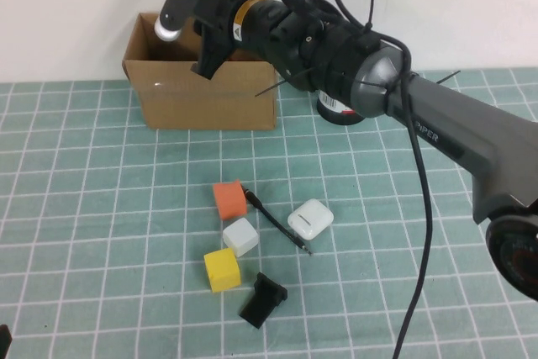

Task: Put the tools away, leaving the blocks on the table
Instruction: Place the Scissors into the box, then pick up the long Screwdriver from the table

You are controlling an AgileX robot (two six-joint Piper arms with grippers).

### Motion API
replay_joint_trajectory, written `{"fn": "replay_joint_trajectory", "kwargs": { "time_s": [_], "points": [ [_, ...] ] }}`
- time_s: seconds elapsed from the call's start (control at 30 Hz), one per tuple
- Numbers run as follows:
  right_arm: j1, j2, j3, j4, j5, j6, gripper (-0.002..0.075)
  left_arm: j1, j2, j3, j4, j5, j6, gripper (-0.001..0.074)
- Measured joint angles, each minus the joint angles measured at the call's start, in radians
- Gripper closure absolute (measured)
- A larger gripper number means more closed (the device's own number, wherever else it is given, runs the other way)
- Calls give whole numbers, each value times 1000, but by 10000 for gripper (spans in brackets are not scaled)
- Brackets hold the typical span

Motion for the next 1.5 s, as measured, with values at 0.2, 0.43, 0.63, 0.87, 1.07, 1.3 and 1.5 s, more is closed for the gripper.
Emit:
{"fn": "replay_joint_trajectory", "kwargs": {
  "time_s": [0.2,0.43,0.63,0.87,1.07,1.3,1.5],
  "points": [
    [0,0,-1,-29,39,-4,424,0,0,0,0,0,0,738],
    [24,-56,-1,-42,197,8,410,0,0,0,0,0,0,738],
    [71,-202,-9,15,550,117,580,0,0,0,0,0,0,738],
    [38,-224,-4,82,870,249,666,0,0,0,0,0,0,739],
    [23,-214,131,229,926,298,671,0,0,0,0,0,0,739],
    [21,-109,248,332,817,303,671,0,0,0,0,0,0,739],
    [25,-62,251,364,762,293,671,0,0,0,0,0,0,739]
  ]
}}
